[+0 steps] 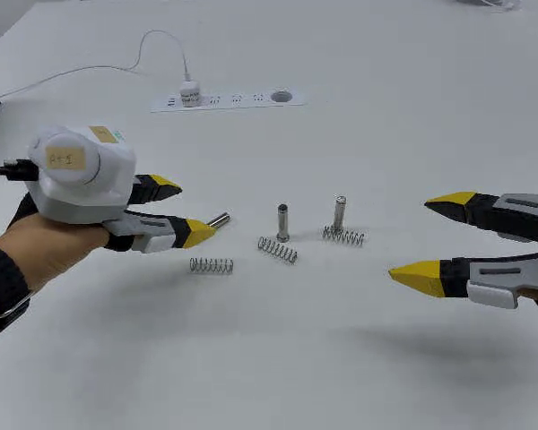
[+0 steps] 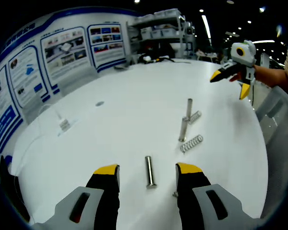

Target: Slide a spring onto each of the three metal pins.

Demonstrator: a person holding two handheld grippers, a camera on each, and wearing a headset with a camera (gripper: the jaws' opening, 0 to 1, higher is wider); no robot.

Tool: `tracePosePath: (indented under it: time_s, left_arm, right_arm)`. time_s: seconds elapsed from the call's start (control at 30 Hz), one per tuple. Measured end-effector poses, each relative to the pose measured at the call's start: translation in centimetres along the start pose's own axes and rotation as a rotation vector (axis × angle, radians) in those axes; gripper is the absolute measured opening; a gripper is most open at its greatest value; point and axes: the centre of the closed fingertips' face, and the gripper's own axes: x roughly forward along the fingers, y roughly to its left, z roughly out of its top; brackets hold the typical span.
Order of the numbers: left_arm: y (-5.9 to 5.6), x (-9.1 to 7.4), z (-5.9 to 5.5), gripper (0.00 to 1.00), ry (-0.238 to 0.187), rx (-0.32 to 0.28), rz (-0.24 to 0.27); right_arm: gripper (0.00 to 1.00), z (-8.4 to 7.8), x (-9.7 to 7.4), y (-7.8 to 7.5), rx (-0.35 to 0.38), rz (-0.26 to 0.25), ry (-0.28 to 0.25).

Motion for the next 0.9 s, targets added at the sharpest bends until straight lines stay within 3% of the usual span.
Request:
tracePosePath:
  time_s: [0.33,0.47,0.63,0.9]
  left_arm:
    - [0.1,2.0,-0.4,0.36,0.084,0.012,-0.004]
    - [-0.1,2.8,-1.0,0.33,0.139,0.016,-0.012]
    - [-0.3,3.5,-0.6,0.27,0.169,0.037,-0.014]
    - [-0.5,4.5,-1.4,0.21,0.252,0.089,-0.020]
  right_arm:
    - [0.63,-0.1,0.0,-0.1,0.008,-0.001,-0.004]
    - [0.63,0.0,0.0,-0.2,0.010,-0.002,-0.010]
    - [0.63,0.0,-0.1,-0.3,0.014,-0.002,-0.015]
    - [0.63,-0.3,-0.1,-0.5,0.025,-0.002,-0.015]
